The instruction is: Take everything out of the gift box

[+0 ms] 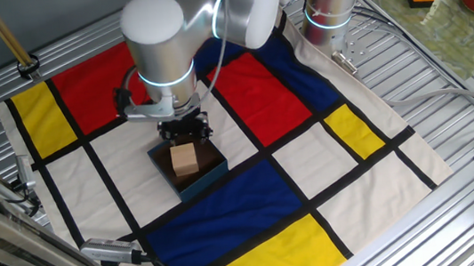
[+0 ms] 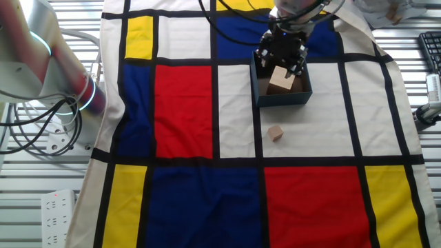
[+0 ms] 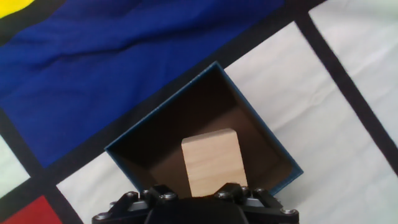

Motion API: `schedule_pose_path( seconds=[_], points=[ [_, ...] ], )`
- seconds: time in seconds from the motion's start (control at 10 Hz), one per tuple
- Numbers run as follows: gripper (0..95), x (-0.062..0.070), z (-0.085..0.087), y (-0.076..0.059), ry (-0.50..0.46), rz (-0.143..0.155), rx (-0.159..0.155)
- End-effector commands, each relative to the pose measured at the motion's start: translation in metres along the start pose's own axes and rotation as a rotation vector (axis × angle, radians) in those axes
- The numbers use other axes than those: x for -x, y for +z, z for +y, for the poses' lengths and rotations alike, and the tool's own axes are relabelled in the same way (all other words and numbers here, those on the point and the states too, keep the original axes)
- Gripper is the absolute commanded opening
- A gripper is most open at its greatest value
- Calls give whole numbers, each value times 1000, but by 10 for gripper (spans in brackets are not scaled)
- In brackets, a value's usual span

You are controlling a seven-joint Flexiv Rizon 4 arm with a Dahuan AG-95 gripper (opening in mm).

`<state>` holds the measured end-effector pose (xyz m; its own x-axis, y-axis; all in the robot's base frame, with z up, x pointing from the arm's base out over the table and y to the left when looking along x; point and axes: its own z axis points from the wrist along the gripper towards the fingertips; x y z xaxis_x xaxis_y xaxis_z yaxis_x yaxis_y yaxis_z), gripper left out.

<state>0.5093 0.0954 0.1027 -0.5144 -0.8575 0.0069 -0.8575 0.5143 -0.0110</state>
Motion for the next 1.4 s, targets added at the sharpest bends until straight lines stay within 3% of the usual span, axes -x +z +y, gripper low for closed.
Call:
schedule_pose_path(
  seconds=[0.1,0.7,0.8,1.0,1.1,1.4],
  points=[
    [570,8,-6,6,-8,2,3],
    [570,16,-21,20,-68,-2,5],
    [760,16,-22,23,-81,-4,7],
    [760,16,-23,29,-108,-6,10],
    [950,16,-23,31,-120,-8,10],
    [950,16,-24,35,-115,-9,12]
  ],
)
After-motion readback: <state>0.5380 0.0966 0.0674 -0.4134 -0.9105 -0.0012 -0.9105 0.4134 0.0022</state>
